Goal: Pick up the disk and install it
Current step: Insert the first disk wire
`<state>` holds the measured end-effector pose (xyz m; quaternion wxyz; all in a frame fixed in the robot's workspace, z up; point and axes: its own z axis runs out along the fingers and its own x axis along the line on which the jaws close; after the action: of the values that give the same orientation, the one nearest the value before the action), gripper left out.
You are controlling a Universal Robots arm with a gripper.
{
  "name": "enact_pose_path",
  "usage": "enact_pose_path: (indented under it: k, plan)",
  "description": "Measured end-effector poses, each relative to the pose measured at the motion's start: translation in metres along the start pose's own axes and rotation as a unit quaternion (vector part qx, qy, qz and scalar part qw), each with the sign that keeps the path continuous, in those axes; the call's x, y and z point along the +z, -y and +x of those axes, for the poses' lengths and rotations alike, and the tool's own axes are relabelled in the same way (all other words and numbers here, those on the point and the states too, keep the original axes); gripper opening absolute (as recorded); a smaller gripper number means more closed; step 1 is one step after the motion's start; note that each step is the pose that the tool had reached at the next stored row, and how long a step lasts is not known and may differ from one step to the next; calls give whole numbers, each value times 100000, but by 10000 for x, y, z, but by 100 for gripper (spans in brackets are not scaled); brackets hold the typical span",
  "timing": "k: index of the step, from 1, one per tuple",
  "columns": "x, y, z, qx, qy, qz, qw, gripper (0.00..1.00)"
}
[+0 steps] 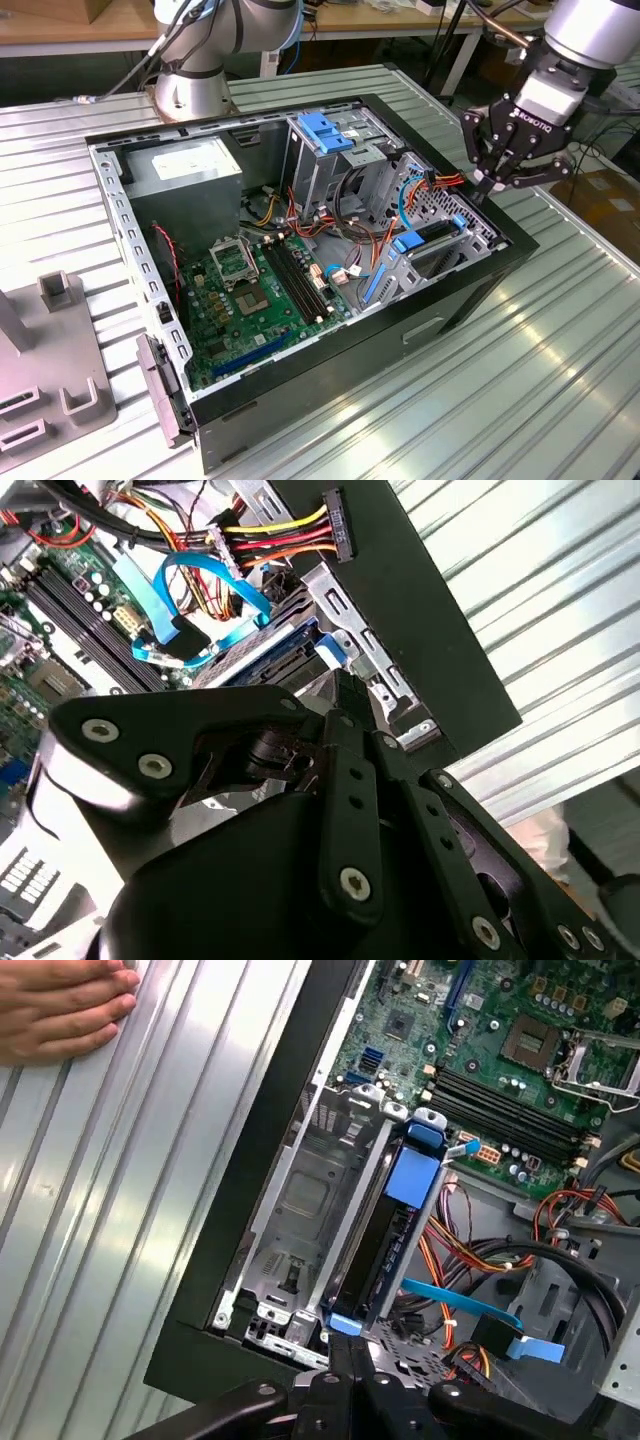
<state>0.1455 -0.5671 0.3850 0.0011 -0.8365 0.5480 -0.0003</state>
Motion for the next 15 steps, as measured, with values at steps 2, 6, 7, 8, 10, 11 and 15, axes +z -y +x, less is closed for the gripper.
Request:
enact_pose_path:
  k: [2,6,7,8,10,11,15]
  plan:
    - [0,8,3,-2623,9,-1,99966,10]
    - [0,17,7,-5780,15,-3,99833,10]
    - [0,19,8,-6328,19,-4,99800,10]
    - [0,22,10,-7359,19,-6,99729,10]
    - [0,27,12,-9072,20,-6,99588,10]
    - [0,29,13,-9621,23,-8,99536,10]
    - [0,39,17,-12742,29,-10,99185,10]
